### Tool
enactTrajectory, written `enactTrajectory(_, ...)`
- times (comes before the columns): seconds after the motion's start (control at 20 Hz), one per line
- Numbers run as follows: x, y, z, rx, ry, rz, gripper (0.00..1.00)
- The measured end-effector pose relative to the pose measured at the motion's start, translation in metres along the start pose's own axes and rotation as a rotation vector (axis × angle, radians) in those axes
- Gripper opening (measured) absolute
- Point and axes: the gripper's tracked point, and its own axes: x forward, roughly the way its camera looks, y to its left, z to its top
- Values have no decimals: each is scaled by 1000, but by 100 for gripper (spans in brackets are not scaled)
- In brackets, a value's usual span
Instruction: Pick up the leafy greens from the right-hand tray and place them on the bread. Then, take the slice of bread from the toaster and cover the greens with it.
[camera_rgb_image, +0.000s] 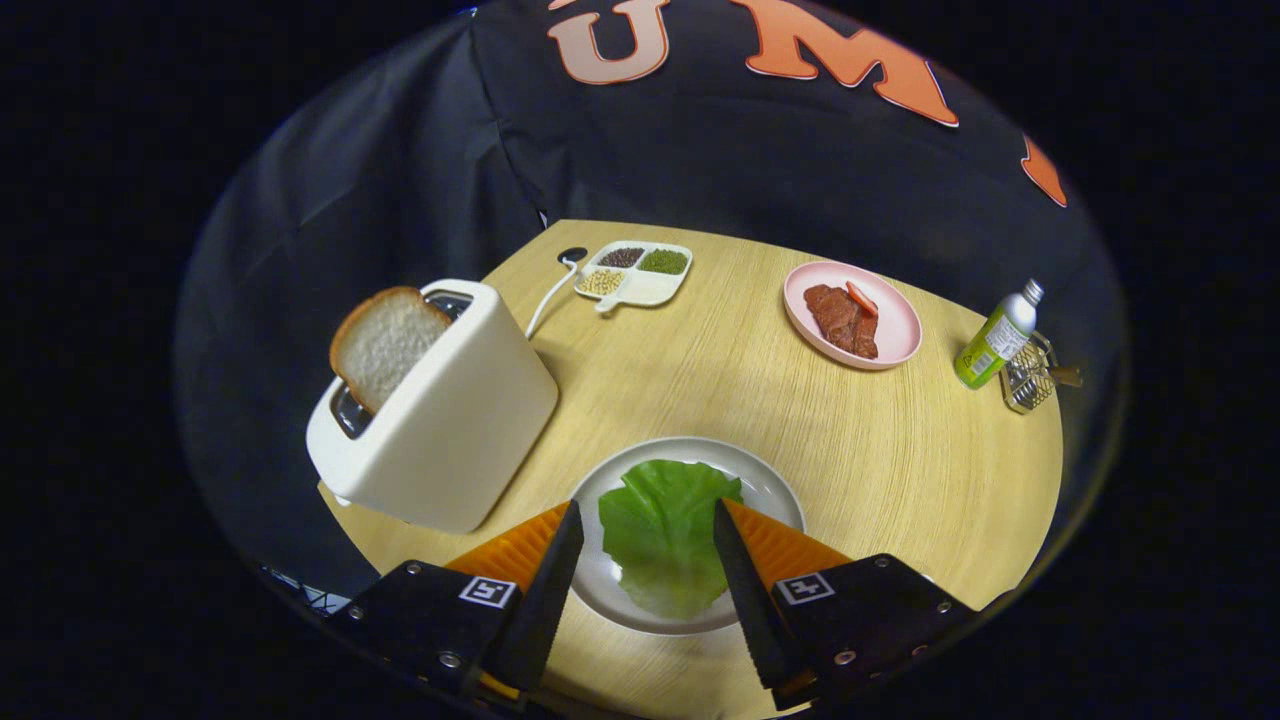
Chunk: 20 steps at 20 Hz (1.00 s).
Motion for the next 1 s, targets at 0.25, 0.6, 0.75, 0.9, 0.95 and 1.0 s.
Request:
enactTrajectory(0.25,-26,44,60,-56,-12,25,91)
enactTrajectory(0.6,-27,121,99,-121,19,74,91)
enactTrajectory(0.75,-9,142,98,-140,71,67,91)
enactTrajectory(0.9,2,163,99,-106,122,75,89)
enactTrajectory(0.95,3,172,98,-75,142,98,87)
enactTrajectory(1.0,5,177,100,-65,151,107,86)
